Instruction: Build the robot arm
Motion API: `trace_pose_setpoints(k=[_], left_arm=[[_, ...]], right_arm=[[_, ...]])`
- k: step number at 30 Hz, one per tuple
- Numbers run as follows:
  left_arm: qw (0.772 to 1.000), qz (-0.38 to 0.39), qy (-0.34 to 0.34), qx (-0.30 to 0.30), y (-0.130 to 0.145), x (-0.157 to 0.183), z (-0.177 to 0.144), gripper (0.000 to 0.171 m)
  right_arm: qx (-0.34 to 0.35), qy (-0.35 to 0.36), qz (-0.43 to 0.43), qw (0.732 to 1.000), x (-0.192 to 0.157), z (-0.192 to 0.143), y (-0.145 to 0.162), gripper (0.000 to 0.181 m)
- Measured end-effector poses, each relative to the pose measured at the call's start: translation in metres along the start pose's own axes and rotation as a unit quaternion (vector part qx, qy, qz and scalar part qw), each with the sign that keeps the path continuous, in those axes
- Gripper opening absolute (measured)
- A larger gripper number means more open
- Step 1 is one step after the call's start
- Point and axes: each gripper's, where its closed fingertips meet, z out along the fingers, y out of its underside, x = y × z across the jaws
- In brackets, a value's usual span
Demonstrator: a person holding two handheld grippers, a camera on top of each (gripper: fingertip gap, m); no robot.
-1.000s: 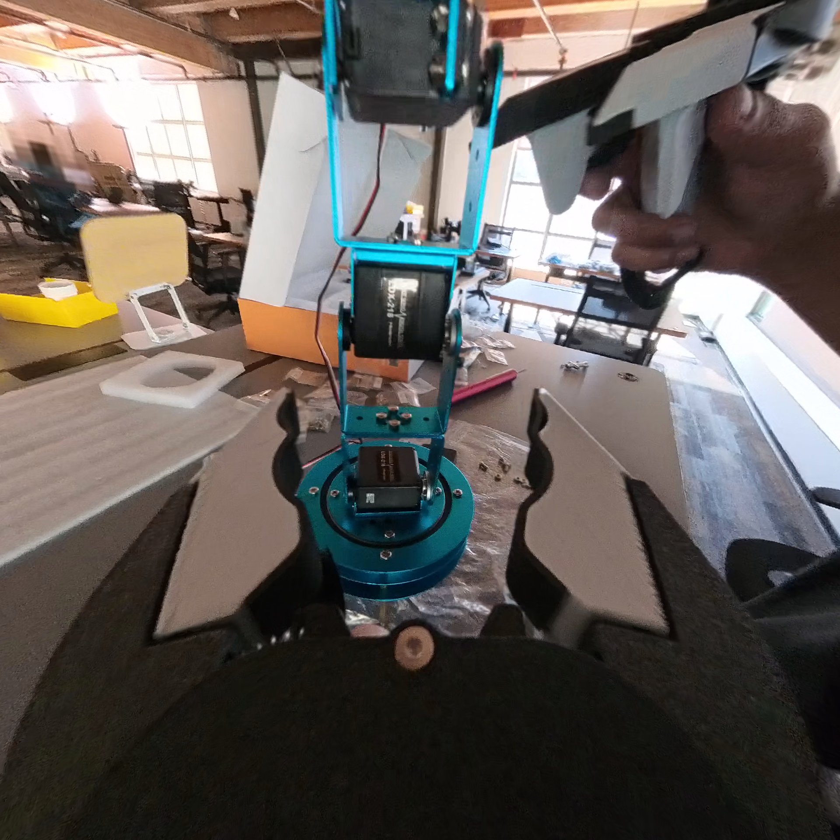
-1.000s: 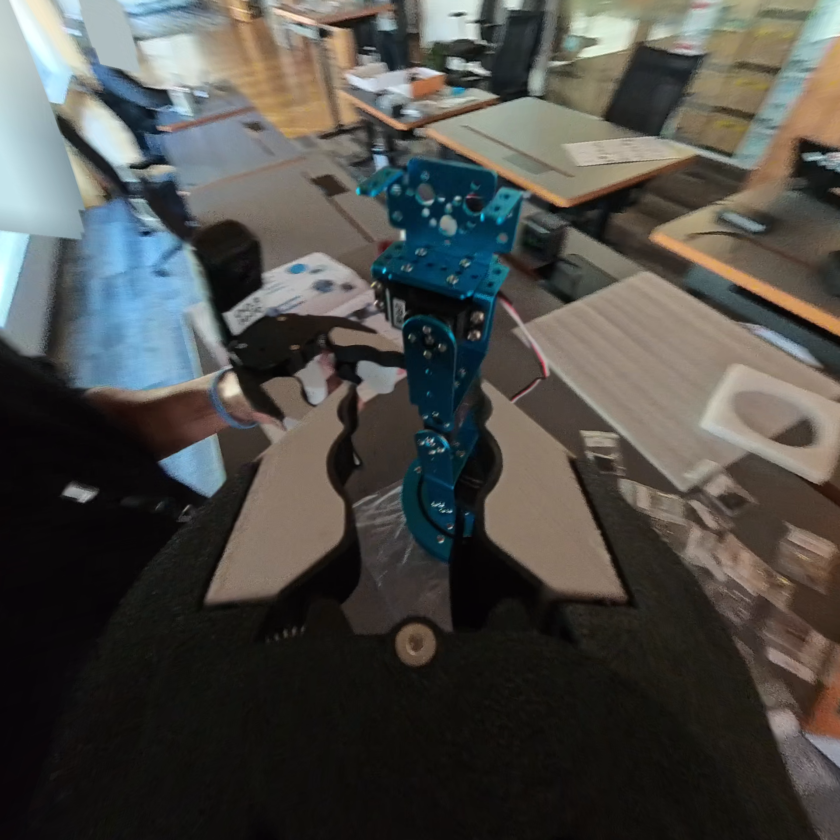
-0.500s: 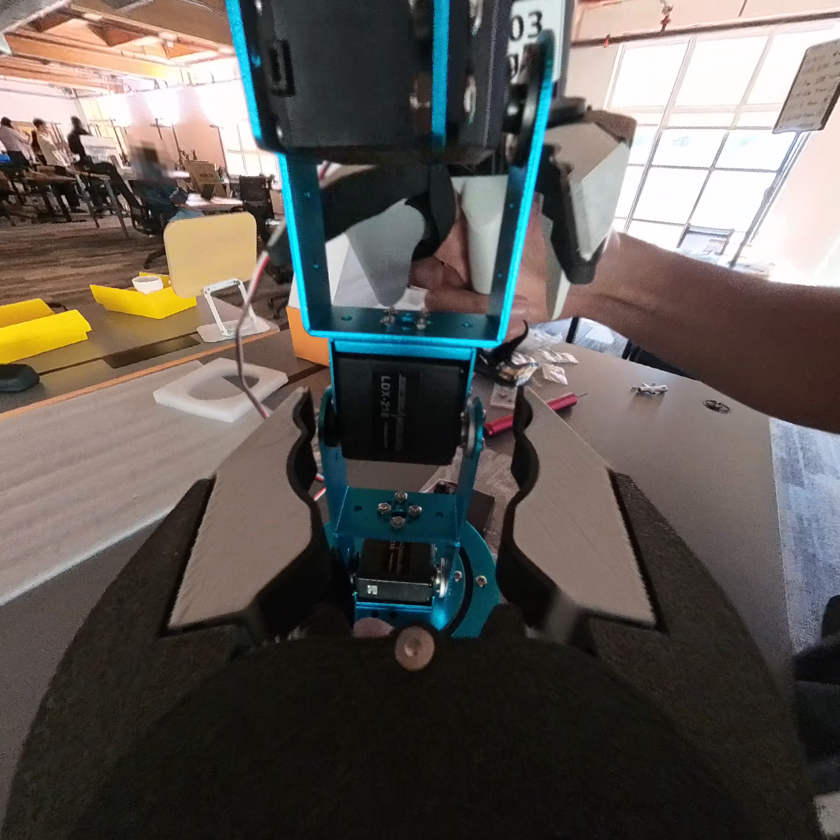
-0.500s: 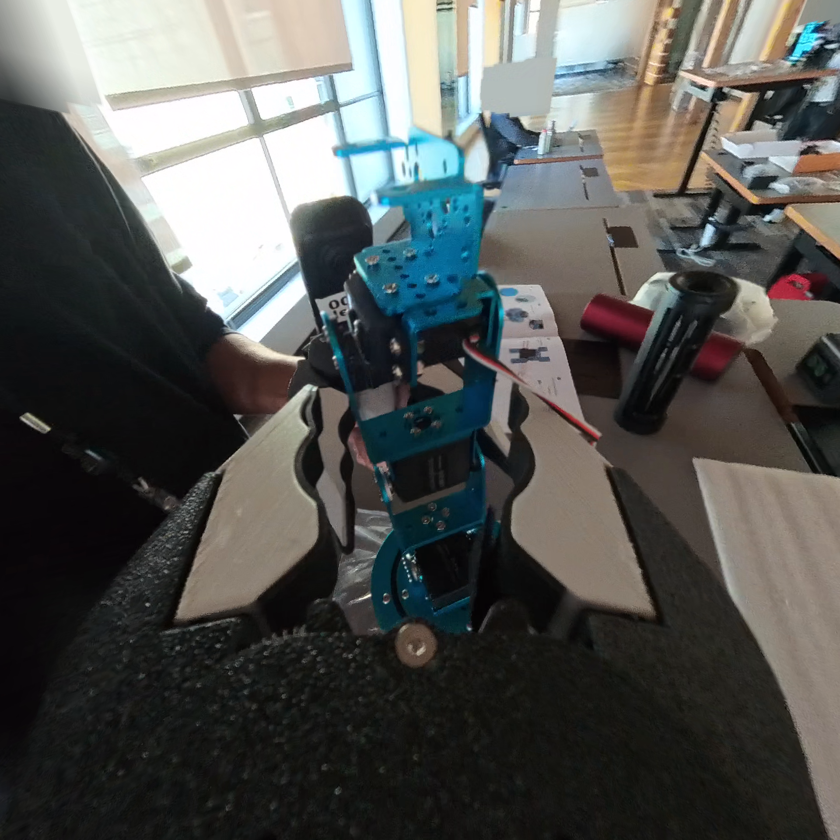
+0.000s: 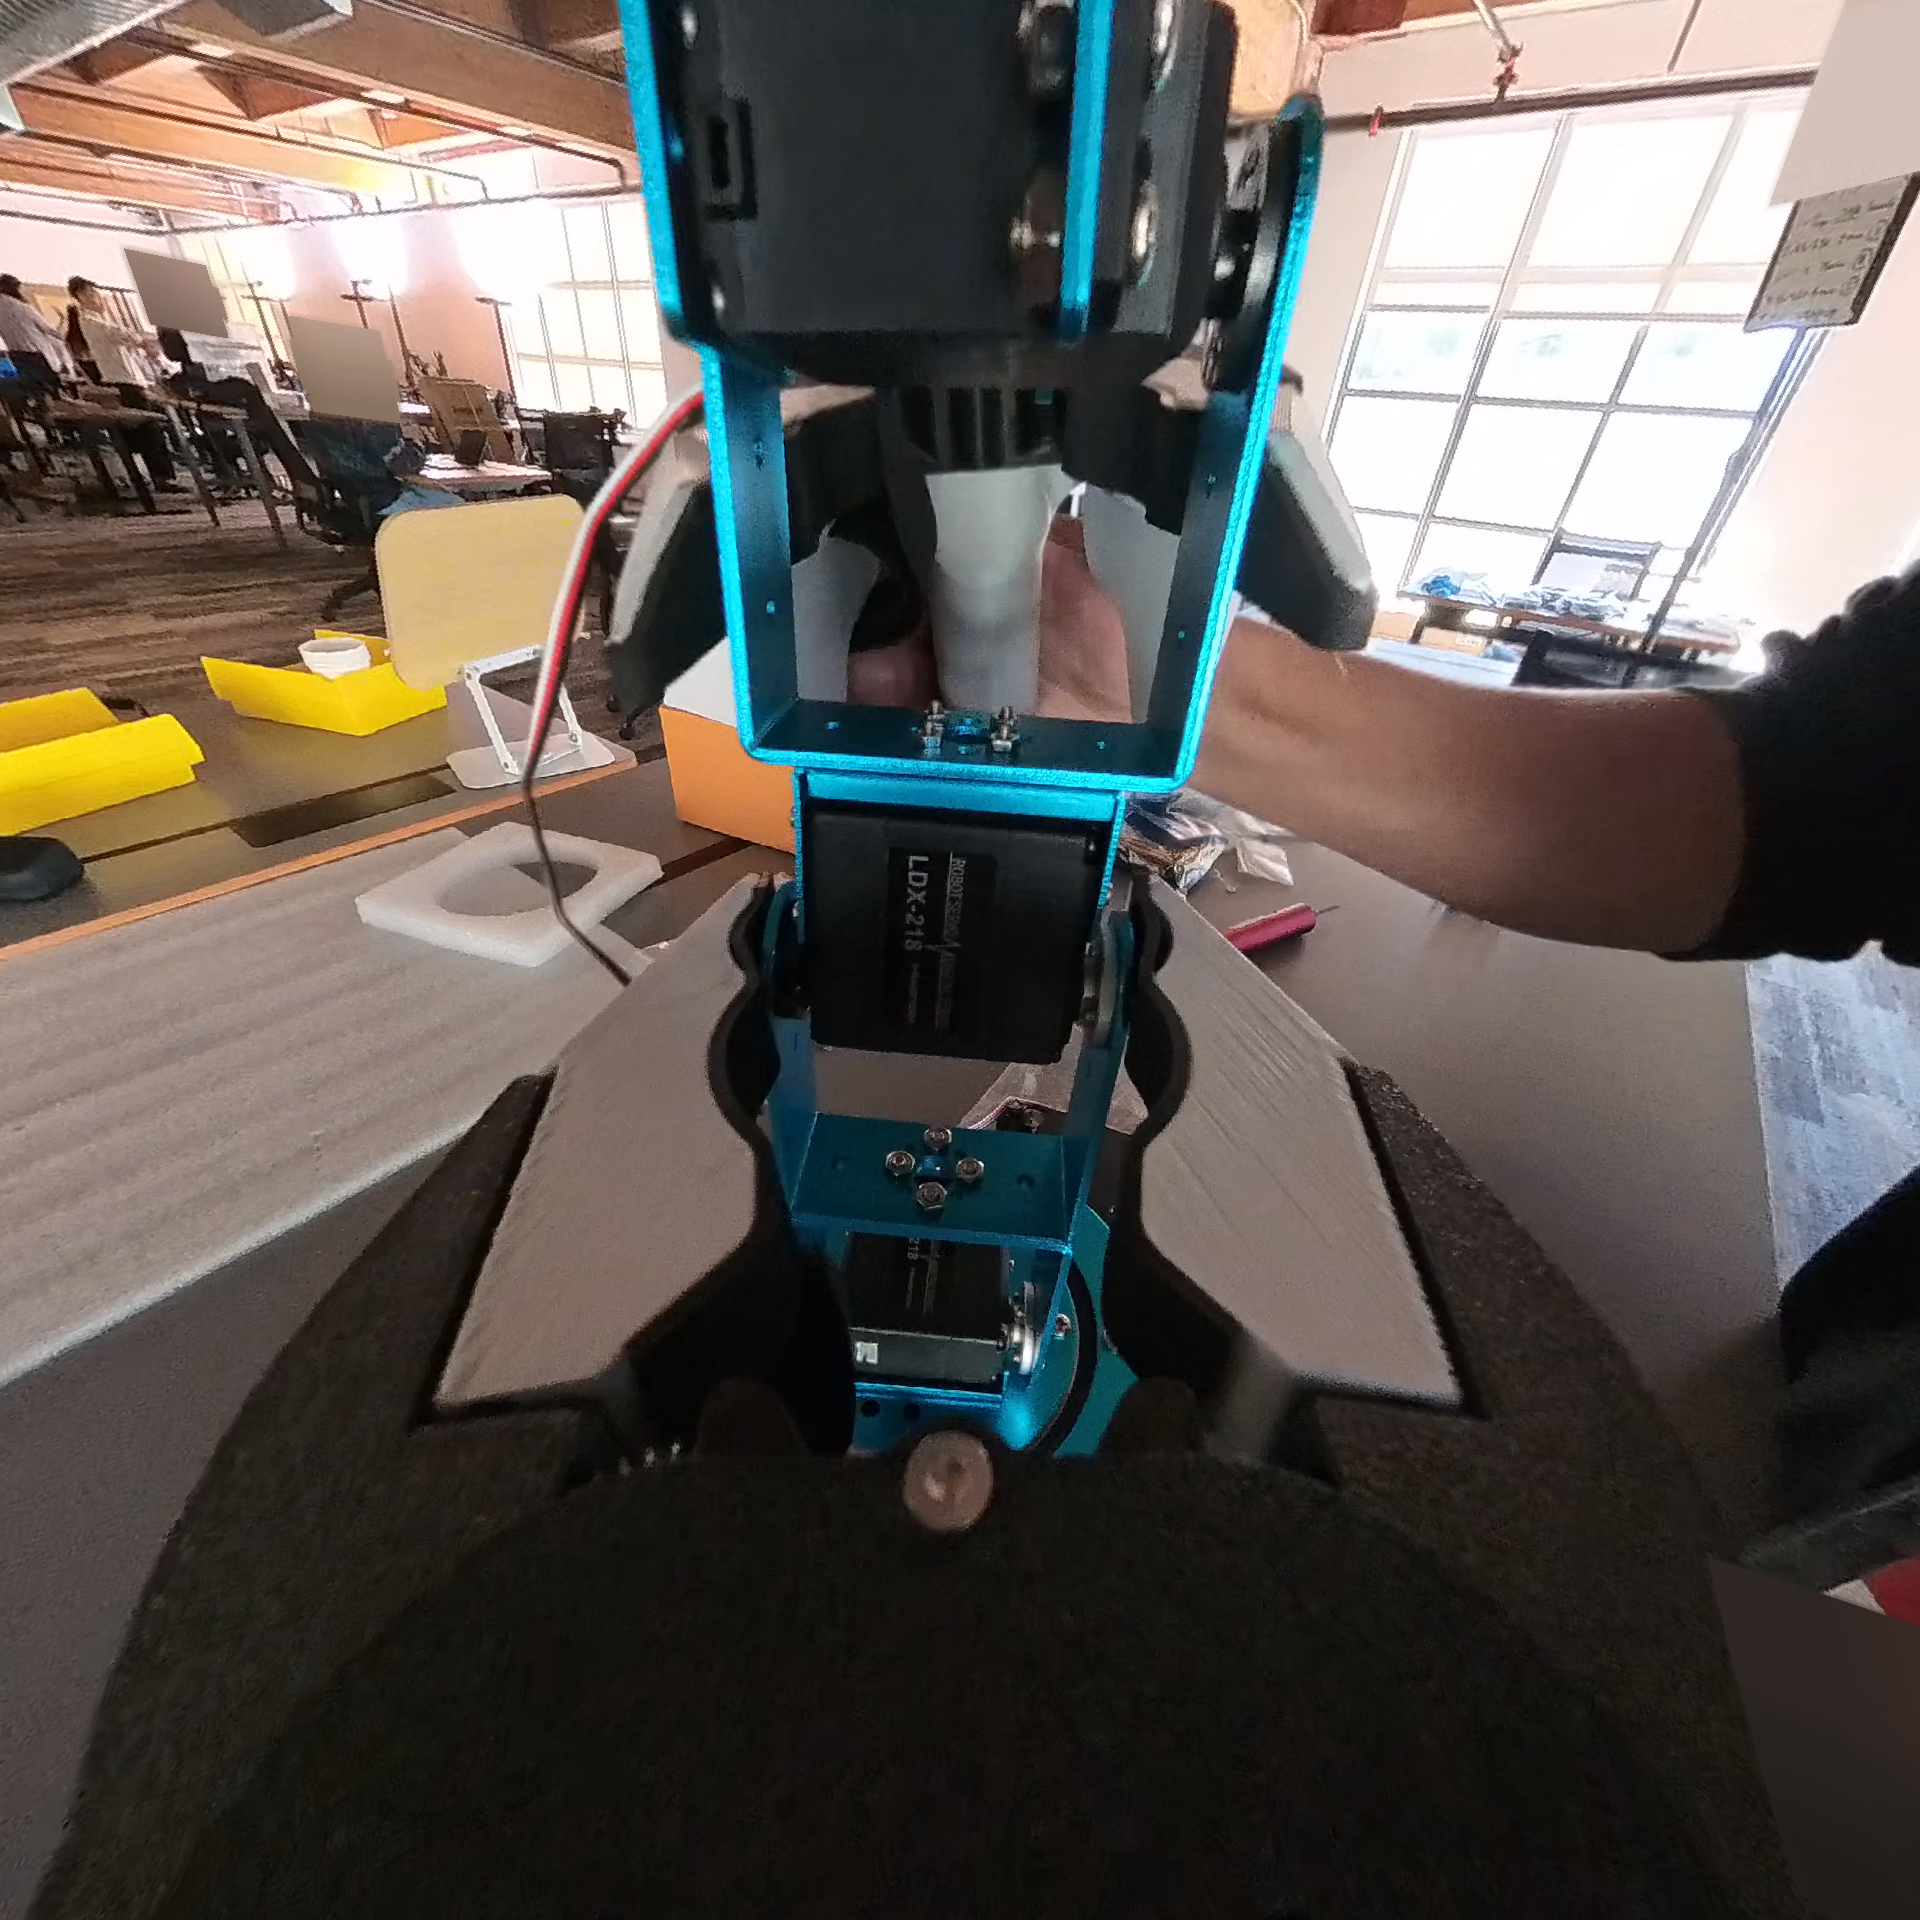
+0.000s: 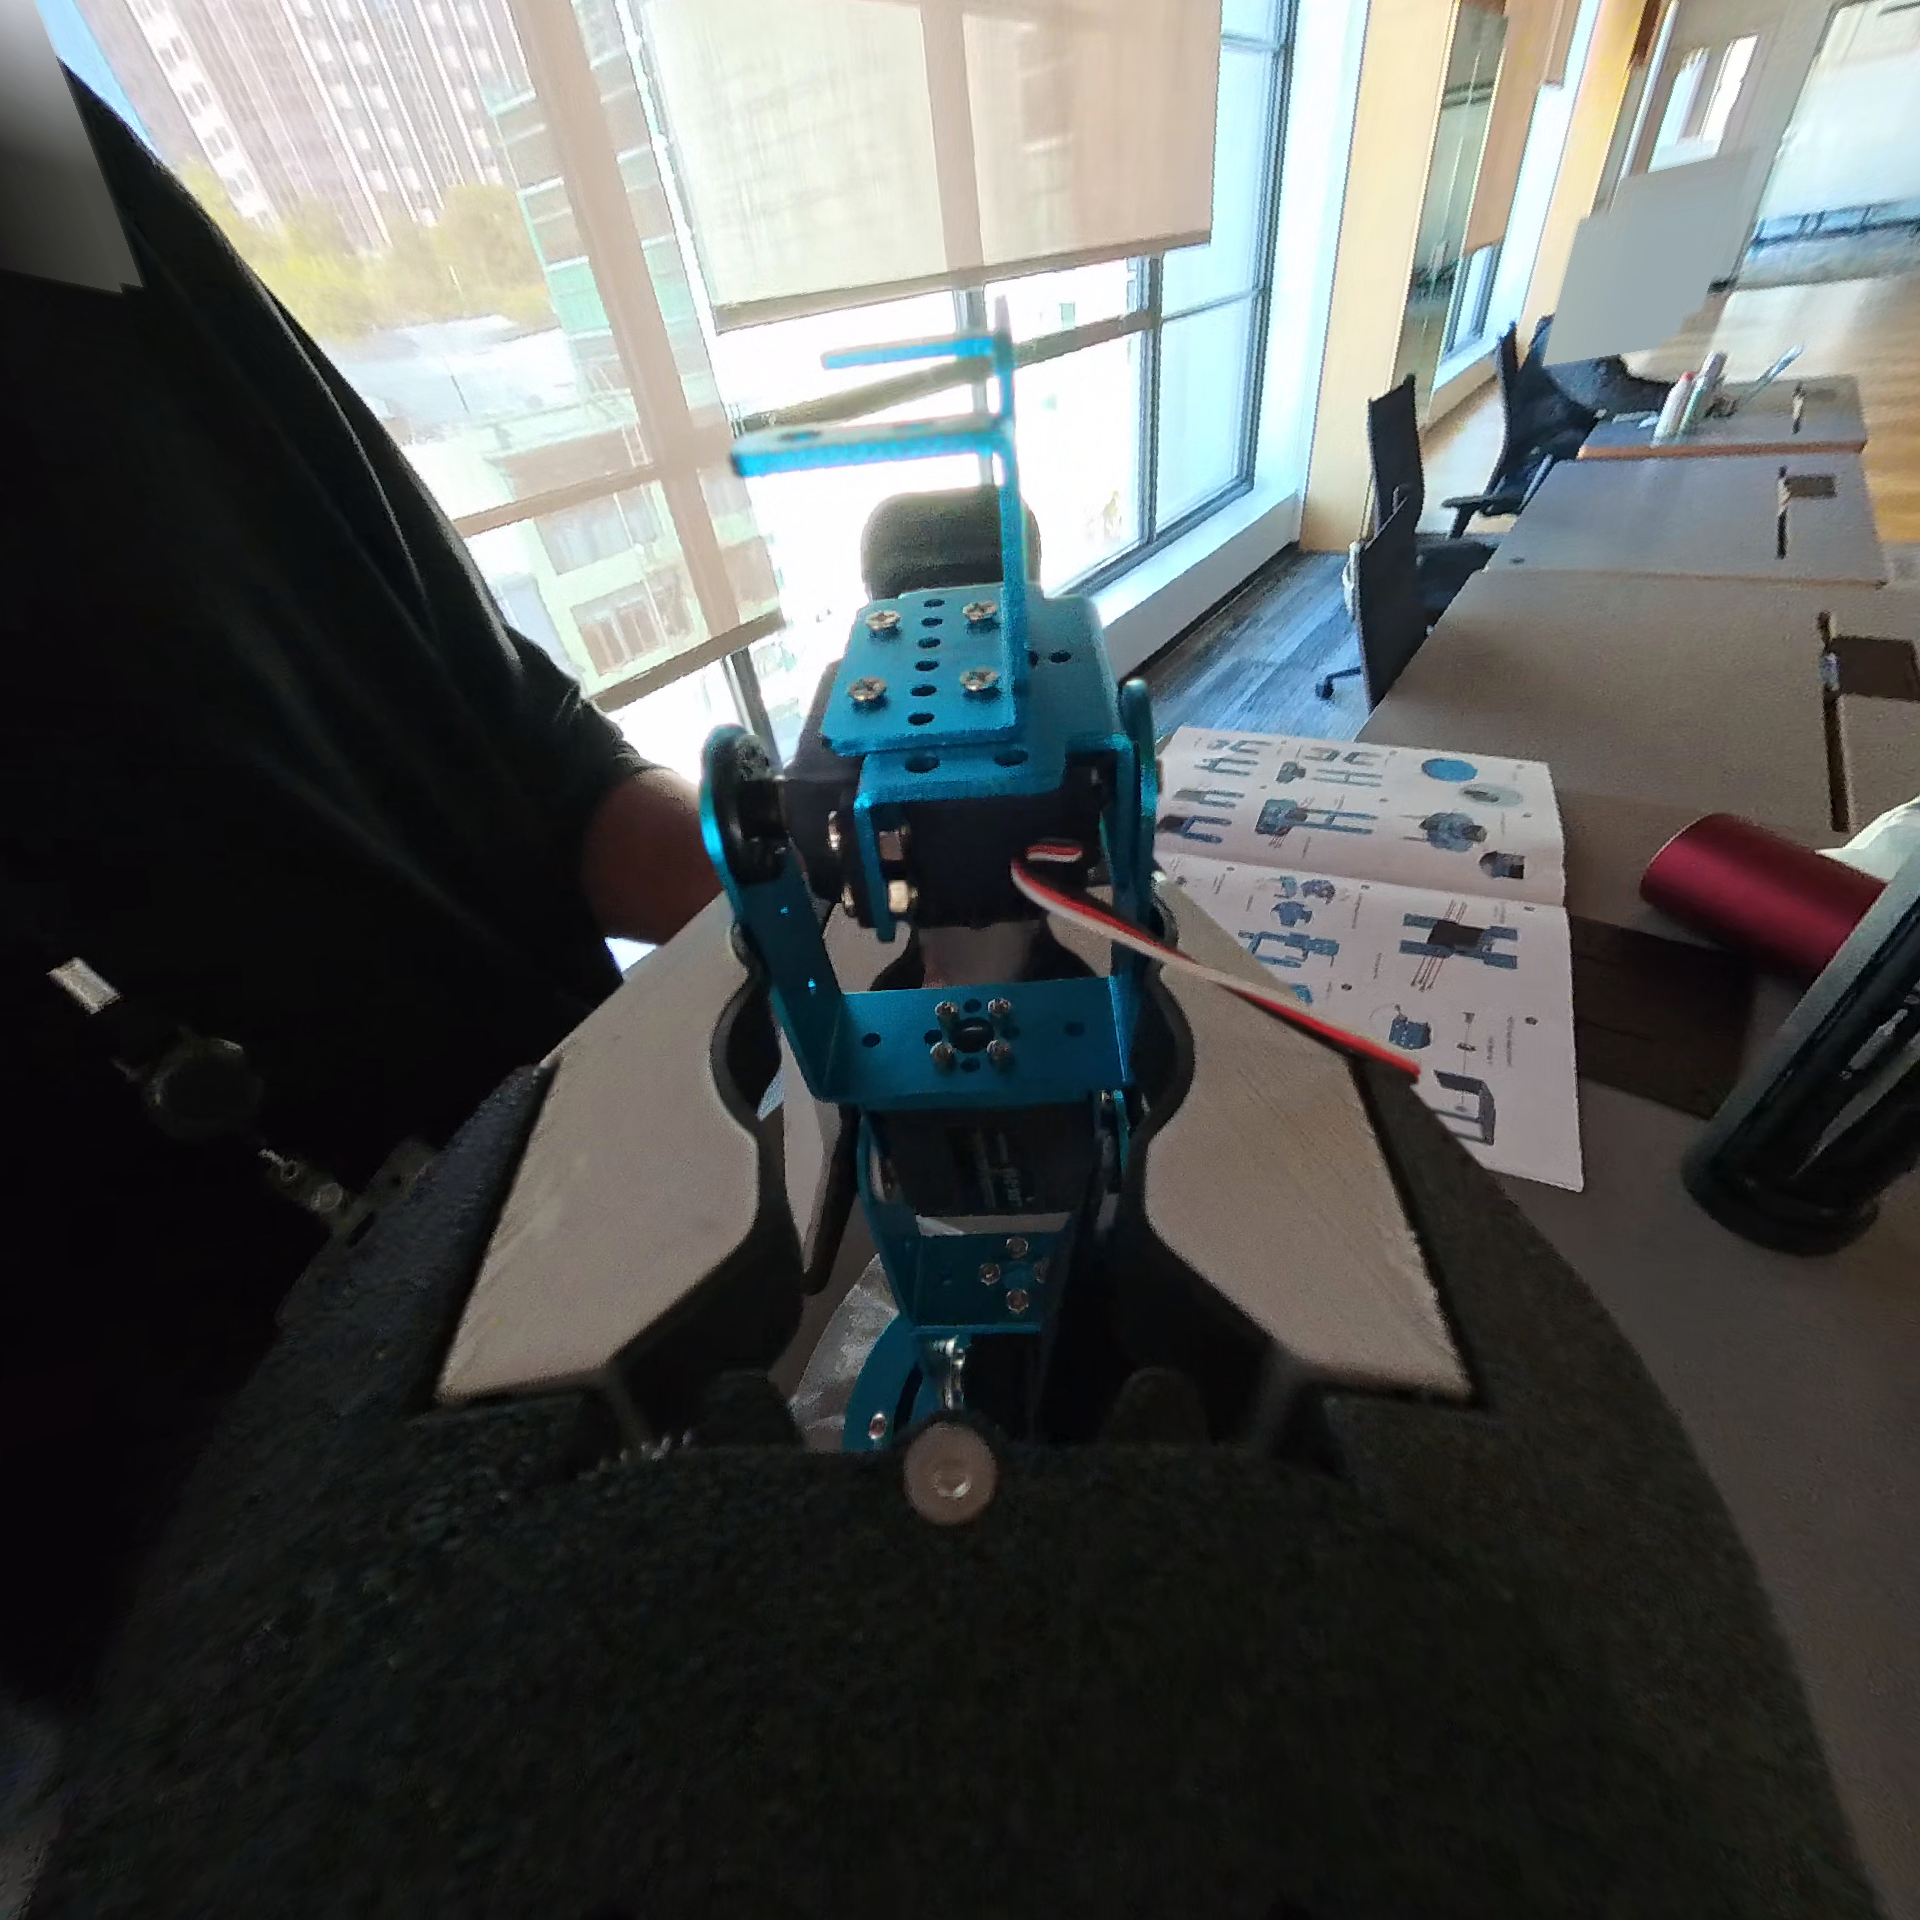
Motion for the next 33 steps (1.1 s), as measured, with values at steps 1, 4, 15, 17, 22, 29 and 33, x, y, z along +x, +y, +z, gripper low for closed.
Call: trace_pose_setpoints(k=[1, 4, 15, 17, 22, 29, 33], left_arm=[[1.0, 0.003, 0.002, -0.002, 0.0, 0.0, 0.001, 0.067], [1.0, 0.005, 0.008, 0.001, 0.0, 0.002, 0.002, 0.067], [0.998, -0.03, -0.048, -0.003, 0.011, -0.006, -0.012, 0.082], [0.996, -0.036, -0.081, -0.034, 0.022, -0.006, -0.015, 0.093], [0.973, -0.016, -0.227, -0.038, 0.023, -0.01, -0.018, 0.09], [0.912, 0.023, -0.408, -0.047, 0.022, -0.025, -0.019, 0.061], [0.886, -0.006, -0.459, -0.068, 0.036, -0.035, -0.018, 0.04]], right_arm=[[0.007, 0.004, -0.002, 1.0, 0.0, -0.001, 0.0, 0.066], [0.019, 0.012, -0.005, 1.0, 0.0, -0.003, 0.0, 0.066], [-0.037, 0.024, -0.012, 0.999, 0.003, 0.004, 0.002, 0.065], [-0.043, 0.028, -0.01, 0.999, 0.004, 0.003, 0.003, 0.066], [-0.052, 0.057, -0.01, 0.997, 0.007, 0.007, 0.003, 0.065], [-0.072, 0.115, -0.005, 0.991, 0.008, 0.012, 0.004, 0.065], [-0.066, 0.134, -0.003, 0.989, 0.007, 0.011, 0.004, 0.066]])
